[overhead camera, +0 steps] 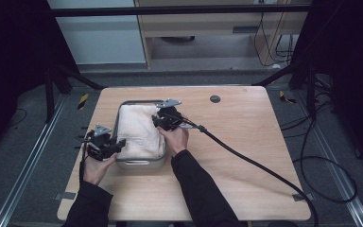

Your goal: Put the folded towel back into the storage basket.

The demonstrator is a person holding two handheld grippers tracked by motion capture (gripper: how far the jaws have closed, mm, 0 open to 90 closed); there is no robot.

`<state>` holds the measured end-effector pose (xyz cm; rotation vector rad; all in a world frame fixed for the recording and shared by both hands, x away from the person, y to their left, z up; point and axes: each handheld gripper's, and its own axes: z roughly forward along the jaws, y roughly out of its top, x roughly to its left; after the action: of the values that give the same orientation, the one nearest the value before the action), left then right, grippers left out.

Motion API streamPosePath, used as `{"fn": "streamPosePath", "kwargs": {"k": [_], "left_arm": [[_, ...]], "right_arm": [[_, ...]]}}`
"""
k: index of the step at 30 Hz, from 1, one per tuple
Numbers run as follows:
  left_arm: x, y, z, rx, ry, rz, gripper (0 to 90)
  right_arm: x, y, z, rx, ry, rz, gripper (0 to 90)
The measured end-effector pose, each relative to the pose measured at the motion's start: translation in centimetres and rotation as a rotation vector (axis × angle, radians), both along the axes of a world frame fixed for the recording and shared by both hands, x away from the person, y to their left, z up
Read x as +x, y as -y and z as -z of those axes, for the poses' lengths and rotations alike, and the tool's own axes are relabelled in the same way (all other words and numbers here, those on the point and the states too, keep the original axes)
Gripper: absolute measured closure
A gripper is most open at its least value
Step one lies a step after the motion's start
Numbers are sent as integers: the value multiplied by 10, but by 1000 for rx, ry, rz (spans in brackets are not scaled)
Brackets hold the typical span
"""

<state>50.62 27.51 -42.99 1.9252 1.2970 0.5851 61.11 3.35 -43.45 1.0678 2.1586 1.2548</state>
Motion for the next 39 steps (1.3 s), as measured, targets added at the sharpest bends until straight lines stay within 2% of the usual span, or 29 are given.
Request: {"fn": "streamPosePath", "kwargs": {"k": [3,7,14,16,20,24,28,33,39], "left_arm": [[-3,-3,-6,-29,38,4,602],[-9,-6,-15,-53,89,5,583],[-16,-8,-22,-84,119,13,543],[-18,-8,-24,-85,130,18,527],[-23,-8,-25,-91,150,30,497],[-29,-10,-24,-95,162,41,449],[-36,-14,-21,-94,184,43,390],[-41,-20,-20,-110,192,45,314],[-54,-28,-15,-106,229,40,277]], "right_arm": [[-1,1,-2,-18,31,1,531],[-4,6,-7,-1,51,-5,497],[-10,26,-19,24,73,9,396],[-13,34,-22,44,68,-3,353],[-22,52,-26,49,81,-16,285],[-32,74,-28,60,67,-29,221],[-45,102,-28,52,70,-18,183],[-62,142,-26,73,68,16,153],[-83,190,-18,98,64,65,131]]}}
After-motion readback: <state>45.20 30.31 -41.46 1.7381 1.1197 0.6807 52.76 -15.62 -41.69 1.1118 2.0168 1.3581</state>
